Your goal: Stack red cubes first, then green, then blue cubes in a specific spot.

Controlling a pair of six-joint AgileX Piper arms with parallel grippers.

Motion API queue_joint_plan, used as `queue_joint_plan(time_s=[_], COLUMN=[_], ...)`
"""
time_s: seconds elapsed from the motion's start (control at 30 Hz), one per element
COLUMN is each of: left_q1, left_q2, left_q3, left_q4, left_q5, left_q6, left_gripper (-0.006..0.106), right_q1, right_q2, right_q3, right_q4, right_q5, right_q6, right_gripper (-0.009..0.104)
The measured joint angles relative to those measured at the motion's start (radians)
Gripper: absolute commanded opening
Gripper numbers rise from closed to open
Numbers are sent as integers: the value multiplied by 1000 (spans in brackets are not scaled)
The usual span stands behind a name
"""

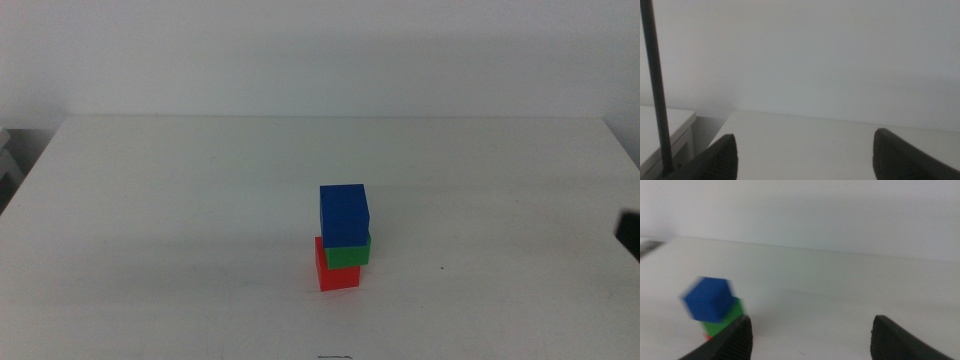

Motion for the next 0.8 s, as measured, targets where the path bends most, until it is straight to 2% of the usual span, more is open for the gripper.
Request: queue_joint_plan(time_s=[0.4, 0.57, 0.8], left_q1=[10, 10, 10], left_q2=[-67, -67, -67], left_q3=[199, 227, 227], left_q4=[-8, -8, -1], left_q5=[-65, -95, -95], left_q6=[0, 0, 0], left_gripper=[91, 91, 91], right_q1=[-404, -442, -445], right_q2=[-480, -514, -514], right_q3=[427, 514, 531], right_q4=[12, 18, 18], right_q5=[-24, -52, -74], right_q6=[0, 0, 0], right_gripper=[60, 60, 60])
